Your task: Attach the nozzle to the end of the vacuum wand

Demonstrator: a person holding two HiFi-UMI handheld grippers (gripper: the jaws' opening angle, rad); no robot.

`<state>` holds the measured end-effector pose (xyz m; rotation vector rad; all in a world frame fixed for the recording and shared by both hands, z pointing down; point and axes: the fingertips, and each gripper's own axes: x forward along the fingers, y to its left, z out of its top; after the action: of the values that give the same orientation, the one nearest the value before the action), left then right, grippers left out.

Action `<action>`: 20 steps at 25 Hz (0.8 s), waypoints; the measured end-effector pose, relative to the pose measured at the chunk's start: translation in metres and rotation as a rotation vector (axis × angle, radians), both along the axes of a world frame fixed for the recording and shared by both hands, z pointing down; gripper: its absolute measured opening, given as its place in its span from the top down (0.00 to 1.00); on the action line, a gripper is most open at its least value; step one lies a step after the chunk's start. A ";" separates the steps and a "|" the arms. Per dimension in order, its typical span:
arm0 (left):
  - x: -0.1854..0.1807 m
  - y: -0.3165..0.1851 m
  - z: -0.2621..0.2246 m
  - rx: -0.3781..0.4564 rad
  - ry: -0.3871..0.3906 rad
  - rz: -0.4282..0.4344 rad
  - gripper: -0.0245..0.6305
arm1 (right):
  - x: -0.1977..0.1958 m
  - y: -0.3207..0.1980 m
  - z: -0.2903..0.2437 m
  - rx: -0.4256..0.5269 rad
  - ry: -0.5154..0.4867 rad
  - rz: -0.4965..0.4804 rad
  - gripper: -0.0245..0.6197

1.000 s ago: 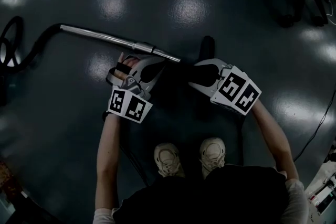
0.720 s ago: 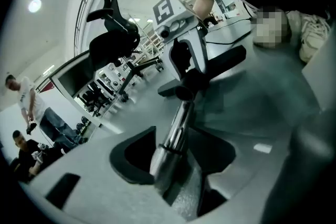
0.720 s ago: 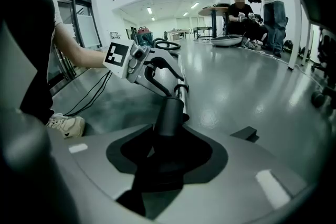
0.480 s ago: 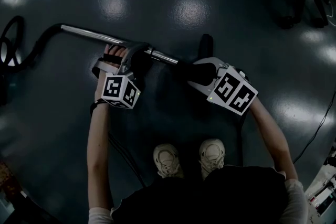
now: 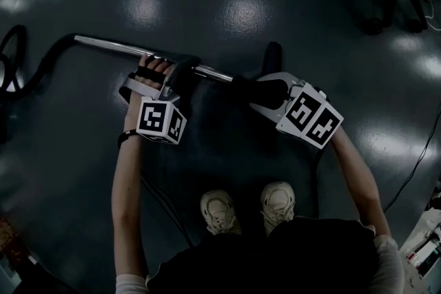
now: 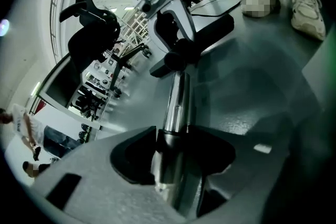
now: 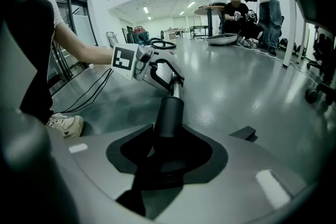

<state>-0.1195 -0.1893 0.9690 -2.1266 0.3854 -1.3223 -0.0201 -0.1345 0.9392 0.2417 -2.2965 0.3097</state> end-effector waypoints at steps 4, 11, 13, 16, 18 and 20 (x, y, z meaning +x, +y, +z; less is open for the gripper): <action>0.006 0.005 -0.031 0.027 0.058 0.004 0.68 | 0.007 0.001 -0.003 0.008 0.009 -0.025 0.69; 0.014 0.021 -0.034 0.024 0.049 0.034 0.69 | 0.003 0.008 -0.005 0.017 0.001 -0.060 0.69; 0.014 0.023 -0.035 0.020 0.046 0.040 0.69 | 0.003 0.011 -0.008 0.010 0.005 -0.067 0.69; 0.016 0.026 -0.033 0.022 0.030 0.052 0.69 | 0.006 0.012 -0.009 0.042 0.100 -0.090 0.69; 0.017 0.027 -0.031 0.025 0.017 0.057 0.69 | 0.006 0.011 -0.012 0.067 0.158 -0.102 0.69; 0.018 0.029 -0.028 0.021 0.006 0.066 0.69 | 0.001 0.011 -0.017 0.060 0.166 -0.104 0.69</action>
<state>-0.1016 -0.1603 0.9409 -2.1078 0.3269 -1.2696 -0.0188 -0.1239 0.9225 0.1711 -2.1469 0.1614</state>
